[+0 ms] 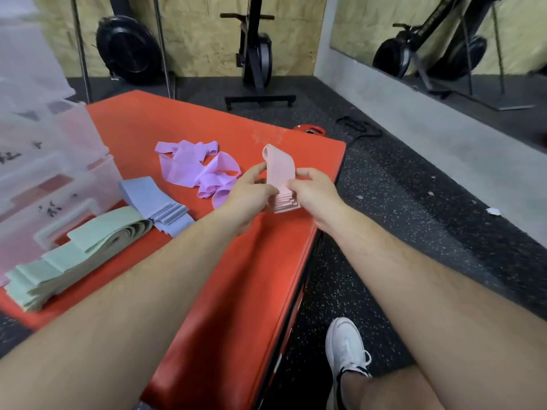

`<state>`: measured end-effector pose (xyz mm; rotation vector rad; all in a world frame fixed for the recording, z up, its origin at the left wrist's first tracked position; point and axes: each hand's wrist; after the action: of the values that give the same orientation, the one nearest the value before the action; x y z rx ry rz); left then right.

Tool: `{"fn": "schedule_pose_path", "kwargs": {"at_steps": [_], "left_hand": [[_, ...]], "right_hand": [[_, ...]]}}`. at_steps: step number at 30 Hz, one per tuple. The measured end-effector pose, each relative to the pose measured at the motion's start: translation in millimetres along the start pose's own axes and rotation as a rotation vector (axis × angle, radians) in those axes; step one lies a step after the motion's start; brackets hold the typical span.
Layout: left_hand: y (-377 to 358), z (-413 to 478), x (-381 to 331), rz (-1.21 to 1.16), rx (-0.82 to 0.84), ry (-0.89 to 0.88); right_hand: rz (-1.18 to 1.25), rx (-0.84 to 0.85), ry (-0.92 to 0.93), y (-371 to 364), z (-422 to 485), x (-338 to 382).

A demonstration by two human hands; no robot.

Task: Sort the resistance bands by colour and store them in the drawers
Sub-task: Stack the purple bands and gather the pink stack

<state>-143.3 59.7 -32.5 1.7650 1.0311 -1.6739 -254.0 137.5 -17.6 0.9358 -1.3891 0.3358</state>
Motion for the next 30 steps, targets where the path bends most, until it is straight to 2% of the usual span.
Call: {"fn": "schedule_pose_path", "kwargs": {"at_steps": [2,3,6,8,12,16,18,21,24,30], "left_hand": [[-1,11,11,0.127,-0.108,-0.035],[0,14,17,0.262,-0.139,-0.047],[3,19,34,0.728,-0.141,-0.109],[5,19,36,0.907,-0.128,-0.16],[7,8,29,0.967,-0.108,-0.294],[17,-13,15,1.057,-0.137,-0.418],[29,-24,11,1.144,-0.144,-0.396],[52,-41,8,1.266,-0.151,-0.3],[75,-53,7,1.328,-0.117,-0.316],[104,-71,8,1.386,-0.018,-0.292]], "right_hand": [[-0.121,-0.012,0.042,-3,5,-10],[-0.251,0.02,0.081,-5,6,-16],[-0.651,0.092,0.198,-15,11,-36],[-0.705,0.102,0.197,-16,14,-37],[-0.818,0.046,0.284,-11,6,-26],[-0.866,-0.081,0.515,-22,-14,-3],[-0.865,-0.017,0.547,-37,-21,6],[-0.892,0.135,0.504,-61,-30,12],[-1.002,0.29,0.486,-80,-36,11],[-1.113,0.419,0.468,-84,-45,13]]}}
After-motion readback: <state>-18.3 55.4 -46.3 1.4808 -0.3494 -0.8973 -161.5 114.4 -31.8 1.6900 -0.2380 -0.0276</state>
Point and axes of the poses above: each hand's wrist, its own z-axis towards the middle knuckle, its own y-axis out of the back of the hand, x = y × z, and after that the axes turned 6 degrees about -z, right-handed
